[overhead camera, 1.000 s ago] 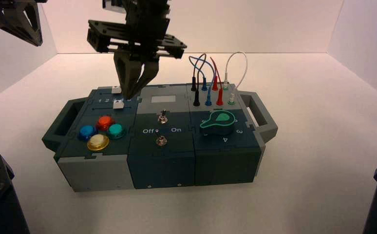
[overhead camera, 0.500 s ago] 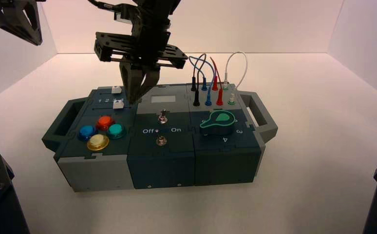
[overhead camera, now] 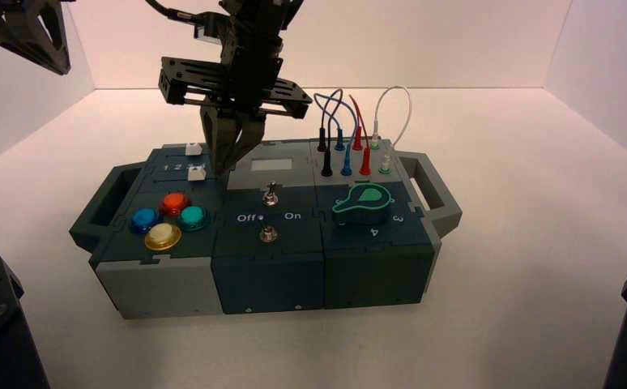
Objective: Move the bottom slider to position 1.
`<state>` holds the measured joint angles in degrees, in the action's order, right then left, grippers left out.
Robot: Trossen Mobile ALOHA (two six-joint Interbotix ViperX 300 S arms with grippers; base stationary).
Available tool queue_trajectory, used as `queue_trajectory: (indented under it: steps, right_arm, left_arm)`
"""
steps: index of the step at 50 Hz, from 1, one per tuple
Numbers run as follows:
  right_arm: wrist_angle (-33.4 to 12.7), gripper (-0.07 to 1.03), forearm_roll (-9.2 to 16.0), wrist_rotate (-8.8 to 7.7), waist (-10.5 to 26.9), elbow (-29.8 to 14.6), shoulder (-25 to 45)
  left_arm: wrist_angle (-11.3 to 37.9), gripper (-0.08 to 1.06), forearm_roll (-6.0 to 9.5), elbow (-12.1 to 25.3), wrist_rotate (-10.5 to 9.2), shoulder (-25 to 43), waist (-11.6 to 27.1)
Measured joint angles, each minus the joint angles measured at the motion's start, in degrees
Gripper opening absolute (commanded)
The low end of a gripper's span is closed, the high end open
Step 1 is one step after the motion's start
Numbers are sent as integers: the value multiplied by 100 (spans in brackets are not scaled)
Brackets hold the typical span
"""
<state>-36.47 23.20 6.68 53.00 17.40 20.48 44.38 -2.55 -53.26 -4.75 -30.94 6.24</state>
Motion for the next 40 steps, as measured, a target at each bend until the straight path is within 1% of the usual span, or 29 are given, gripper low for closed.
queue_trajectory:
  steps: [22, 40]
  right_arm:
    - [26, -2, 202, -9, 9, -35, 88]
    - [26, -2, 264, -9, 62, -70, 132]
  left_arm:
    - [0, -3, 9, 0, 0, 9, 0]
    - [9, -3, 9, 0, 0, 35, 0]
